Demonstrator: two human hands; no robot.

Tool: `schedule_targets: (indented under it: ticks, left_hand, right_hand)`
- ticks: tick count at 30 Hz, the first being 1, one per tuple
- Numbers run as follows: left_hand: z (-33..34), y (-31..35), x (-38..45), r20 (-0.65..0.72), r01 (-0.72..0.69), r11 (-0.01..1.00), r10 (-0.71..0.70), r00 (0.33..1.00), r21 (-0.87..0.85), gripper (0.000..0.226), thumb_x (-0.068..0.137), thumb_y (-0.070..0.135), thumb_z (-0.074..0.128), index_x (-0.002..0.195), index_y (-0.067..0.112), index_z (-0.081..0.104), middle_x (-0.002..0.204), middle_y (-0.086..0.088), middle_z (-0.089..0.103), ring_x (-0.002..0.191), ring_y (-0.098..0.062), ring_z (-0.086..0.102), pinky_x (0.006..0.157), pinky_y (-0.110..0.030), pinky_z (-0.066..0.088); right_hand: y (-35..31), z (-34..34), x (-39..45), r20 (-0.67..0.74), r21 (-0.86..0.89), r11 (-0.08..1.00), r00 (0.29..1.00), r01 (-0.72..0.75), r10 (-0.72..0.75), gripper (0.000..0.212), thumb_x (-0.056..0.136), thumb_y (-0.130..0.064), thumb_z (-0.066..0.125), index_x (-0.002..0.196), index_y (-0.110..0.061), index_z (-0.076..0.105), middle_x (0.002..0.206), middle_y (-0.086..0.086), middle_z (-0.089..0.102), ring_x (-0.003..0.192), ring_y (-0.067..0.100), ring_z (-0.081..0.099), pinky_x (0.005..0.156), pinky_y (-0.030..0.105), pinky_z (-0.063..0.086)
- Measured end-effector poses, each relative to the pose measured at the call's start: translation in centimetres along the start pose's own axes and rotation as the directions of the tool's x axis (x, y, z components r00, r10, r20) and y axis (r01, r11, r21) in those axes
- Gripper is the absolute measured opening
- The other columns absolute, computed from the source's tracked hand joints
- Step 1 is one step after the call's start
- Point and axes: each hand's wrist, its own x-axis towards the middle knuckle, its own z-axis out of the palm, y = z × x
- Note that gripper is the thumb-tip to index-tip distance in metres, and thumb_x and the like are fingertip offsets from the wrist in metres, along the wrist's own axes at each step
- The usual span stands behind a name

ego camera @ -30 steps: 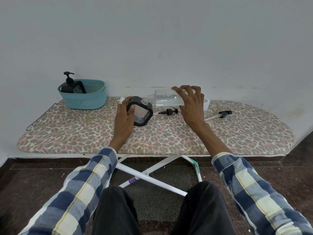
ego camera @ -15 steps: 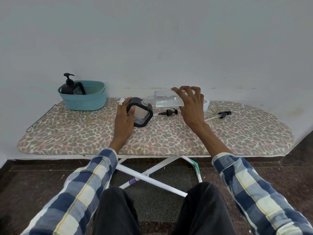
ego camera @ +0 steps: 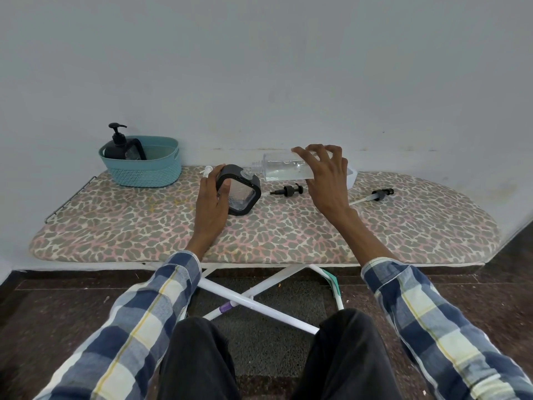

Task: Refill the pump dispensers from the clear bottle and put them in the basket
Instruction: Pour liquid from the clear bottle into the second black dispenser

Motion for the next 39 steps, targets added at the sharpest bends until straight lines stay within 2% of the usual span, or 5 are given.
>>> schedule_targets:
  ticks: [10,18,25,30,39]
  left_hand:
    - [-0.01,0.15,-0.07,-0.001,-0.002,1.000,0.002,1.000,-0.001,0.053,0.114,0.055,0.037,0.162,0.031,0.039,0.155,0.000,0.049,0.134,-0.006,0.047,0.110,-0.024,0.037]
    - [-0.06,0.16,-0.09,-0.002,-0.009,1.000,0.009,1.000,-0.011,0.053,0.114,0.054,0.038,0.162,0.030,0.039,0.156,-0.002,0.048,0.140,-0.016,0.050,0.114,-0.031,0.040]
    - [-0.11,0.35,-0.08,-0.015,-0.012,1.000,0.012,1.000,0.001,0.052,0.115,0.049,0.040,0.162,0.027,0.041,0.152,-0.001,0.050,0.129,-0.001,0.046,0.104,-0.009,0.032]
    - [-0.06,0.17,-0.03,-0.008,-0.009,1.000,0.009,1.000,-0.004,0.052,0.115,0.051,0.039,0.162,0.028,0.040,0.152,-0.001,0.050,0.131,-0.004,0.048,0.109,-0.024,0.037]
    - [-0.05,0.25,-0.10,-0.010,-0.012,1.000,0.012,1.000,0.012,0.052,0.115,0.050,0.039,0.162,0.028,0.040,0.154,-0.002,0.050,0.131,-0.004,0.046,0.108,-0.024,0.036]
  right_hand:
    - [0.07,0.05,0.04,0.002,0.000,1.000,1.000,-0.001,0.001,0.091,0.076,0.011,0.074,0.150,-0.038,0.052,0.146,-0.005,0.053,0.133,0.030,0.041,0.092,0.043,0.041]
    - [0.07,-0.07,0.01,0.002,-0.006,1.000,1.000,0.003,-0.003,0.093,0.075,0.013,0.072,0.150,-0.037,0.052,0.146,-0.004,0.053,0.135,0.031,0.041,0.093,0.044,0.041]
    - [0.11,-0.15,-0.03,-0.015,0.004,1.000,1.000,0.010,-0.010,0.093,0.073,0.013,0.072,0.149,-0.036,0.054,0.145,-0.003,0.055,0.134,0.032,0.042,0.093,0.044,0.041]
    - [0.04,-0.22,-0.01,-0.012,0.006,1.000,1.000,0.012,-0.012,0.091,0.074,0.013,0.073,0.149,-0.035,0.054,0.146,-0.002,0.055,0.134,0.033,0.042,0.094,0.045,0.041]
    - [0.09,-0.21,-0.02,-0.008,0.008,1.000,1.000,0.005,-0.005,0.090,0.076,0.011,0.074,0.149,-0.036,0.054,0.146,-0.003,0.055,0.135,0.032,0.042,0.095,0.046,0.041]
